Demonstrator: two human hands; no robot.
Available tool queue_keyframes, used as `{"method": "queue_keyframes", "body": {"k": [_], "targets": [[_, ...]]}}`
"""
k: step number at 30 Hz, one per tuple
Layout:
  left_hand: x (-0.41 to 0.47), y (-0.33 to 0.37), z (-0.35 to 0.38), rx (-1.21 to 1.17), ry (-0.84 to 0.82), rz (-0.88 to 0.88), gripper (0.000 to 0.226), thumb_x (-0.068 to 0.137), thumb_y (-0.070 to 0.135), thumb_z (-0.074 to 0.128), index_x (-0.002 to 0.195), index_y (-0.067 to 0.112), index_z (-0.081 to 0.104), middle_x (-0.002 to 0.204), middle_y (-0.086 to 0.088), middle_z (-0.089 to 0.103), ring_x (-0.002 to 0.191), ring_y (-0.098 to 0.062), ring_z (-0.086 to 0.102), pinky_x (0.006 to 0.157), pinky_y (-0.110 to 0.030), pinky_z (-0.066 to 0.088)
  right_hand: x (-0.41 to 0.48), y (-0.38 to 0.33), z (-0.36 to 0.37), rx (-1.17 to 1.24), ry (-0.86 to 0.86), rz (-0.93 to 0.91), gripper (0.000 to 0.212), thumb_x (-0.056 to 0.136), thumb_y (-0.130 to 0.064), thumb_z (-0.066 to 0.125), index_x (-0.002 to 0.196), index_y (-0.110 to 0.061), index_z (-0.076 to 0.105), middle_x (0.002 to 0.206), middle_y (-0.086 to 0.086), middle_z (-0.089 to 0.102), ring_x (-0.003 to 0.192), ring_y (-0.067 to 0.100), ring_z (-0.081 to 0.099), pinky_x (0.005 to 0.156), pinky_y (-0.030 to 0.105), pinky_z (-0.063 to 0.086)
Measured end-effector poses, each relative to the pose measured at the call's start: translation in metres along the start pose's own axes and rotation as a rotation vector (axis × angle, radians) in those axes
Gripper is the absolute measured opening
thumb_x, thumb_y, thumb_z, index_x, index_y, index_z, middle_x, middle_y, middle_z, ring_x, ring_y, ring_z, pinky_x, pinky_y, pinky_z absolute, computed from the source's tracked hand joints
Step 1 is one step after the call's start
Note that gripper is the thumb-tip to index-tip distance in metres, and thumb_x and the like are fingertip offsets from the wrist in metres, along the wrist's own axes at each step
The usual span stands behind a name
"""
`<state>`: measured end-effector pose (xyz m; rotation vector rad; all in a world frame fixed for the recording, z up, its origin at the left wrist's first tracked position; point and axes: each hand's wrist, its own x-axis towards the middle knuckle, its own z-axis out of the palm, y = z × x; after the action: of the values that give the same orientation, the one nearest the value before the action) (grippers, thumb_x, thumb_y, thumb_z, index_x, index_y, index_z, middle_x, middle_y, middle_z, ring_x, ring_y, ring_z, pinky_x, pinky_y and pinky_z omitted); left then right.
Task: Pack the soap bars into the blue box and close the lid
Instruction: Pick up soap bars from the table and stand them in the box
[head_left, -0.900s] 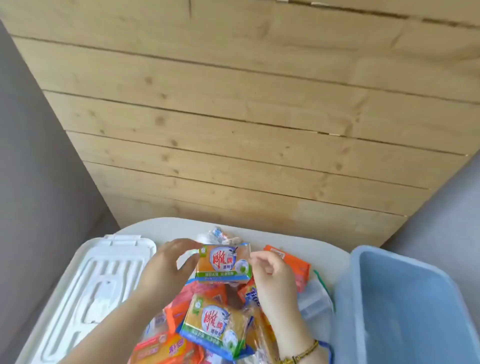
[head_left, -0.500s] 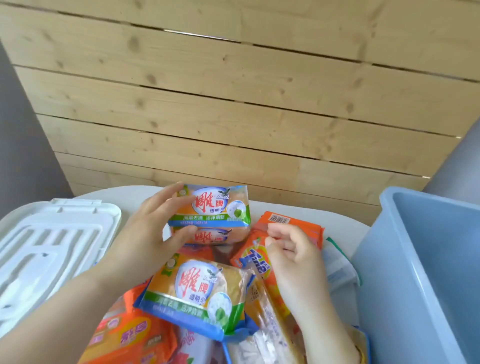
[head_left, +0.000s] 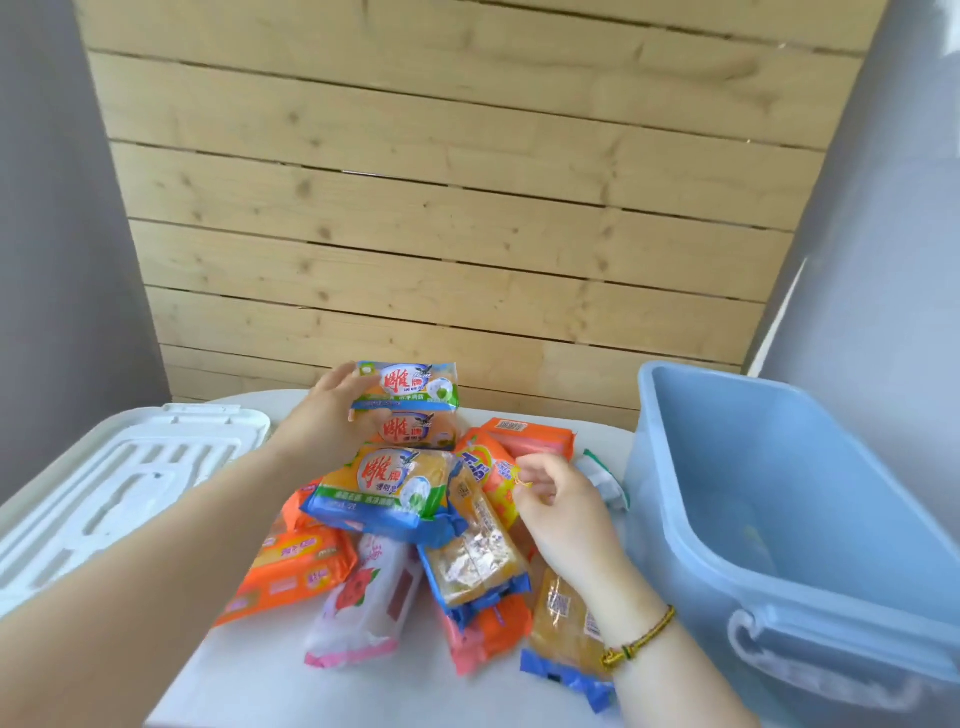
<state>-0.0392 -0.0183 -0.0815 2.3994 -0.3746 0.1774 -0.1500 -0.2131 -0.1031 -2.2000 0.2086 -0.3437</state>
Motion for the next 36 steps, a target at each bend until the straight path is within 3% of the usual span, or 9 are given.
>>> {"method": "queue_keyframes", "body": {"k": [6, 9, 12, 14, 19, 22, 26, 30, 36], "targets": [[-0.046, -0.021, 0.003, -0.131, 0.108, -0.027, 0.044, 0.088, 0.026, 0.050, 0.130, 0.017, 0.042, 0.149, -0.009, 0.028, 0.134, -0.025, 0.030, 0.110, -0.039, 0.026, 0.012, -0.020, -0.003, -0.130, 0.013, -0.121, 0.057, 0.084, -0.021, 0.059, 0.136, -0.019, 0.037, 0.139, 0.003, 0.044, 0.129, 0.017, 0.039, 0.104, 0.024, 0.029], [-0.059, -0.042, 0.009, -0.226, 0.063, -0.103, 0.041, 0.089, 0.023, 0.047, 0.129, 0.013, 0.043, 0.148, -0.009, 0.029, 0.136, -0.021, 0.027, 0.111, -0.032, 0.017, 0.034, -0.039, 0.007, -0.176, -0.047, -0.159, 0.070, 0.082, -0.024, 0.062, 0.142, -0.020, 0.027, 0.148, 0.004, 0.033, 0.136, 0.019, 0.029, 0.110, 0.029, 0.025], [-0.062, -0.053, 0.018, -0.172, 0.027, -0.041, 0.046, 0.086, 0.024, 0.054, 0.129, 0.012, 0.043, 0.146, -0.009, 0.033, 0.138, -0.019, 0.021, 0.112, -0.030, 0.014, 0.057, -0.055, 0.021, -0.258, -0.149, -0.189, 0.080, 0.080, -0.028, 0.065, 0.145, -0.022, 0.018, 0.150, 0.005, 0.026, 0.138, 0.024, 0.022, 0.112, 0.035, 0.023], [-0.062, -0.057, 0.023, -0.136, 0.047, -0.008, 0.051, 0.084, 0.031, 0.057, 0.130, 0.014, 0.041, 0.144, -0.006, 0.037, 0.139, -0.019, 0.018, 0.112, -0.032, 0.013, 0.073, -0.062, 0.031, -0.372, -0.211, -0.220, 0.085, 0.078, -0.031, 0.067, 0.145, -0.023, 0.015, 0.151, 0.005, 0.022, 0.139, 0.026, 0.018, 0.113, 0.036, 0.021], [-0.067, -0.064, 0.031, -0.133, 0.064, 0.043, 0.073, 0.068, 0.059, 0.038, 0.132, 0.023, 0.036, 0.139, 0.008, 0.038, 0.139, -0.014, 0.013, 0.112, -0.033, 0.013, 0.110, -0.077, 0.052, -0.630, -0.369, -0.232, 0.098, 0.074, -0.038, 0.069, 0.147, -0.025, 0.005, 0.158, 0.004, 0.006, 0.144, 0.028, 0.004, 0.117, 0.039, 0.011], [-0.064, -0.070, 0.031, -0.129, 0.068, 0.048, 0.085, 0.058, 0.069, 0.027, 0.132, 0.028, 0.035, 0.129, 0.021, 0.031, 0.138, -0.007, 0.010, 0.113, -0.032, 0.012, 0.124, -0.077, 0.064, -0.740, -0.450, -0.250, 0.102, 0.071, -0.040, 0.072, 0.147, -0.024, 0.005, 0.157, 0.002, 0.013, 0.144, 0.026, 0.008, 0.116, 0.040, 0.013], [-0.063, -0.072, 0.033, -0.139, 0.087, 0.055, 0.082, 0.059, 0.070, 0.026, 0.131, 0.033, 0.034, 0.127, 0.030, 0.023, 0.130, 0.005, 0.003, 0.113, -0.034, 0.012, 0.136, -0.075, 0.073, -0.832, -0.497, -0.271, 0.103, 0.067, -0.040, 0.075, 0.146, -0.021, 0.011, 0.152, 0.004, 0.025, 0.139, 0.026, 0.021, 0.111, 0.040, 0.025], [-0.063, -0.072, 0.033, -0.138, 0.087, 0.049, 0.081, 0.058, 0.071, 0.026, 0.131, 0.036, 0.032, 0.127, 0.033, 0.020, 0.129, 0.006, 0.001, 0.113, -0.034, 0.012, 0.139, -0.073, 0.074, -0.765, -0.487, -0.275, 0.089, 0.064, -0.036, 0.078, 0.136, -0.017, 0.030, 0.137, 0.006, 0.042, 0.125, 0.025, 0.037, 0.099, 0.034, 0.037], [-0.065, -0.071, 0.032, -0.137, 0.092, 0.058, 0.081, 0.059, 0.071, 0.026, 0.131, 0.034, 0.034, 0.128, 0.029, 0.023, 0.129, 0.006, 0.002, 0.113, -0.035, 0.013, 0.135, -0.072, 0.063, -0.618, -0.459, -0.261, 0.079, 0.063, -0.030, 0.080, 0.128, -0.014, 0.039, 0.129, 0.007, 0.049, 0.117, 0.024, 0.046, 0.095, 0.031, 0.041]]}}
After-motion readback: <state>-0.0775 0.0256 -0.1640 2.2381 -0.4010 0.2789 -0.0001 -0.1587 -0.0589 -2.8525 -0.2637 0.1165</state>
